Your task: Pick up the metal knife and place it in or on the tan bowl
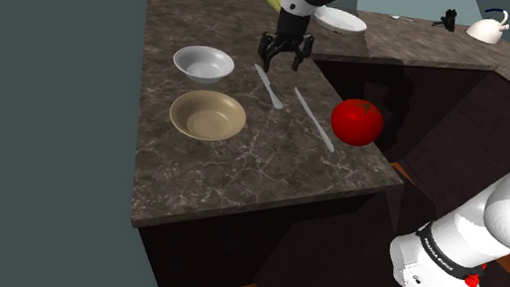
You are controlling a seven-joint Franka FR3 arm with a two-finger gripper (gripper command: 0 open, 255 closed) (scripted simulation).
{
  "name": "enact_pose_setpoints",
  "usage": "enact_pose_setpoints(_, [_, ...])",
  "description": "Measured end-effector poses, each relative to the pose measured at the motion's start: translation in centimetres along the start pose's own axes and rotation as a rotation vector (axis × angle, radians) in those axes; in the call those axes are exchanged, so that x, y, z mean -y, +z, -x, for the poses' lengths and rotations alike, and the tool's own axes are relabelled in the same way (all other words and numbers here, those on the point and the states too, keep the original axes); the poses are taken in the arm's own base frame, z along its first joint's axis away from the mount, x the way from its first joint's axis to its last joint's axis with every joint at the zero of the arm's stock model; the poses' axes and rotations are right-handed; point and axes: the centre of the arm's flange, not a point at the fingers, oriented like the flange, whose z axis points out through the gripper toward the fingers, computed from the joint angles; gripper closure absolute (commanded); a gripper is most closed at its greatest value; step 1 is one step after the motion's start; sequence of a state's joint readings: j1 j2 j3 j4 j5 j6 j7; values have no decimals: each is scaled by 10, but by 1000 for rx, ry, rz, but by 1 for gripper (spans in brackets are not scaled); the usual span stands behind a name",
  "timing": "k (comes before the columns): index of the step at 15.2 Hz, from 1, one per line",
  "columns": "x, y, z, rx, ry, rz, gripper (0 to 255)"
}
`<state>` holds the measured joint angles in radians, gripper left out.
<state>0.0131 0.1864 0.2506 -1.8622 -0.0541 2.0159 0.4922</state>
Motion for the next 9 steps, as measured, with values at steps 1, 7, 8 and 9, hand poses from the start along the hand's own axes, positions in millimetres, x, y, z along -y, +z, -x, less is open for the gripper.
enact_pose_setpoints(1, [3,7,-9,-4,13,3,0])
enact_pose_setpoints(7, [12,35,-31,-14,38,10,0])
enact_pose_setpoints(8, [13,41,-32,-14,38,10,0])
enact_pose_setpoints(9, [12,46,-33,-14,38,10,0])
